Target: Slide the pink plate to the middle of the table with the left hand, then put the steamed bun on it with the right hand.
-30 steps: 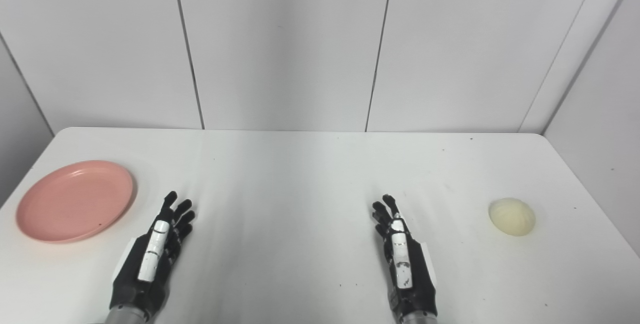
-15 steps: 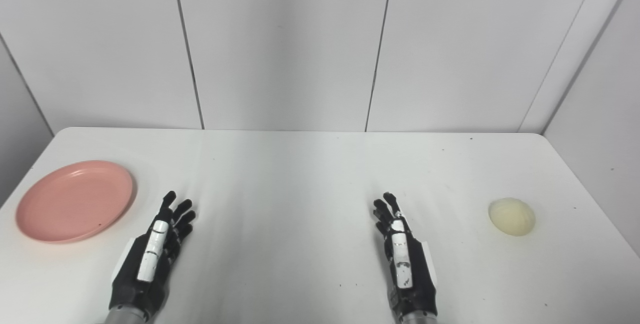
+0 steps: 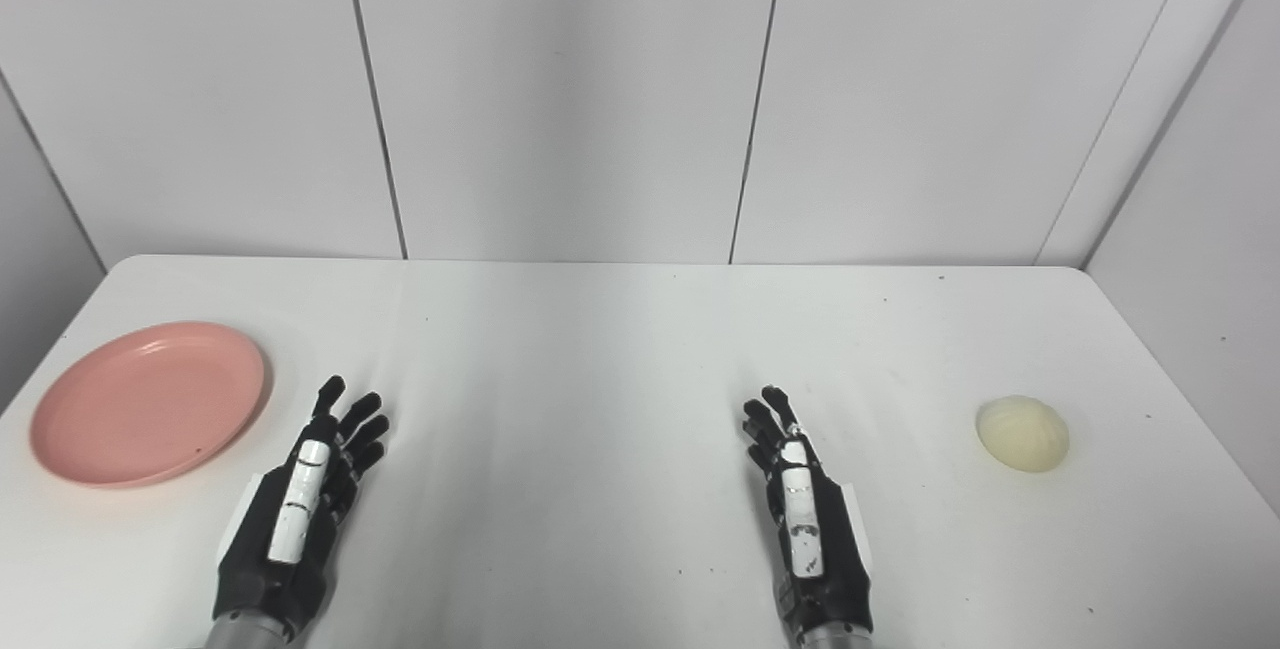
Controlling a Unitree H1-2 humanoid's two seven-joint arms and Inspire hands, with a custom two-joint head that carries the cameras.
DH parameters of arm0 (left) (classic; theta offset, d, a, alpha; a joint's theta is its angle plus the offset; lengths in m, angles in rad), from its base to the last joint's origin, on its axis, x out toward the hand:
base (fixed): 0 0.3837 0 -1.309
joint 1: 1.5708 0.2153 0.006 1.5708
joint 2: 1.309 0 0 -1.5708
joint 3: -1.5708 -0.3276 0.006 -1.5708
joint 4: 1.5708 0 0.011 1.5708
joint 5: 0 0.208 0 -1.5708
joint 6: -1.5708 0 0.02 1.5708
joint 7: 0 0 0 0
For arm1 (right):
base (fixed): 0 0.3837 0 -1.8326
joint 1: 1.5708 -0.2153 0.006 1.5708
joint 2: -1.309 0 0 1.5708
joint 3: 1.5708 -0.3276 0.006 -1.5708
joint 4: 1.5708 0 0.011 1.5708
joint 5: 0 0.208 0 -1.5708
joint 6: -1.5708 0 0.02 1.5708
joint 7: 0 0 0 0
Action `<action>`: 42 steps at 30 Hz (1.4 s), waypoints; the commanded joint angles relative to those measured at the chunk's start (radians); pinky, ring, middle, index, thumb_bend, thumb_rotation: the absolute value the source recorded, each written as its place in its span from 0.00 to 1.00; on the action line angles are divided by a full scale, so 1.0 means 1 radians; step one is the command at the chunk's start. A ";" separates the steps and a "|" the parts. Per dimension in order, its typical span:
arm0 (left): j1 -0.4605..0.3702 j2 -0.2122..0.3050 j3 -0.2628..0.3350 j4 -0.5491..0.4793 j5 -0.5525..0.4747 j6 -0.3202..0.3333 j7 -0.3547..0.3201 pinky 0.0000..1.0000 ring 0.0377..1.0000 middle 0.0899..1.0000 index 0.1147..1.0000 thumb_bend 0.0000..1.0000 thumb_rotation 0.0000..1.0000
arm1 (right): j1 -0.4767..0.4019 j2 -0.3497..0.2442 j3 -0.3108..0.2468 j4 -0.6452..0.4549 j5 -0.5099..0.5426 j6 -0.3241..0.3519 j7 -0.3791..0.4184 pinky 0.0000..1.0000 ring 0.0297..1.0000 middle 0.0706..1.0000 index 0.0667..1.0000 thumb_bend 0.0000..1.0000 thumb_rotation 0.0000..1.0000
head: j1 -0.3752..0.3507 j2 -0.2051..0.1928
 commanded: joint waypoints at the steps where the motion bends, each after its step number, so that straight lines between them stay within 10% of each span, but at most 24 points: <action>1: -0.013 0.000 -0.001 -0.024 -0.003 -0.029 -0.009 0.95 0.92 0.93 1.00 0.76 0.85 | 0.004 0.006 0.000 -0.004 -0.002 -0.032 0.002 0.95 0.91 0.88 0.91 0.79 1.00 | 0.001 0.001; 42: -0.029 -0.071 -0.067 0.178 0.063 -0.177 0.007 0.95 0.94 0.94 1.00 0.60 0.89 | -0.012 -0.083 -0.050 0.184 0.092 -0.153 0.089 1.00 0.94 0.92 0.95 0.73 1.00 | 0.229 -0.202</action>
